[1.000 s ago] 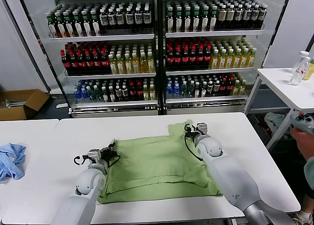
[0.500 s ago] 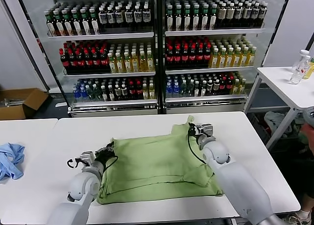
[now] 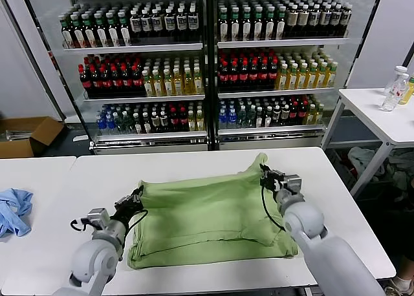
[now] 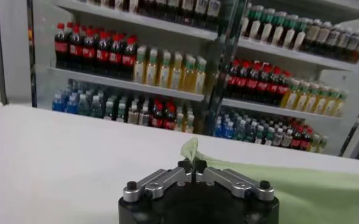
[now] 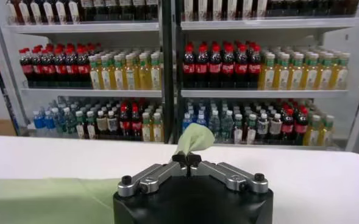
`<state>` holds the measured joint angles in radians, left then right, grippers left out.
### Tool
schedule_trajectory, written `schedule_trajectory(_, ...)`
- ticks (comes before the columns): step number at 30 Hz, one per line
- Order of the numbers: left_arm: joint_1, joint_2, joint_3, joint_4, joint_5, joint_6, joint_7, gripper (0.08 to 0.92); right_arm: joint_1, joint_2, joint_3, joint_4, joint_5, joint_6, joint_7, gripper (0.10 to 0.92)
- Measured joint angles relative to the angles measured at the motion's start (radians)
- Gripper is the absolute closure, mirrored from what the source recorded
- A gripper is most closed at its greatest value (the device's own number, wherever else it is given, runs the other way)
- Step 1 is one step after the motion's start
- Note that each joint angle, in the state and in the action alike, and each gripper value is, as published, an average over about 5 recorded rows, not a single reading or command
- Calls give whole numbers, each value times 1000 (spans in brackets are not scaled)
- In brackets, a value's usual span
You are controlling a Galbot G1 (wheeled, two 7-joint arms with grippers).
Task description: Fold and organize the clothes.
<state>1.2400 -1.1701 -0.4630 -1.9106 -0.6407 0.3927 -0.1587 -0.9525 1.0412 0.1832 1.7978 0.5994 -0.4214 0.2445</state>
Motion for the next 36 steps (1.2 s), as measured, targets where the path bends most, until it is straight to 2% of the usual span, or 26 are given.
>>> schedule_trajectory(6,82,-7,-18,-54,48,15,5,912,-131,-3,52,100,-14,-25,16,919)
schedule_trajectory(13,144,-6,-16,-72,144,43,22,912,-218,7,74,142,-39,-74,45,916)
schedule_trajectory(16,156,-12,-11,-73,188,49,25,898,-244,12,78,153,-58,-93,49,870)
schedule_trajectory(25,217,-47,-6,-114,304,28,-5,662,-318,21,105,204,-114,-124,54,611)
schedule_trajectory(36,302,-148,30,-151,445,-24,-88,342,-399,40,114,250,-176,-131,45,292)
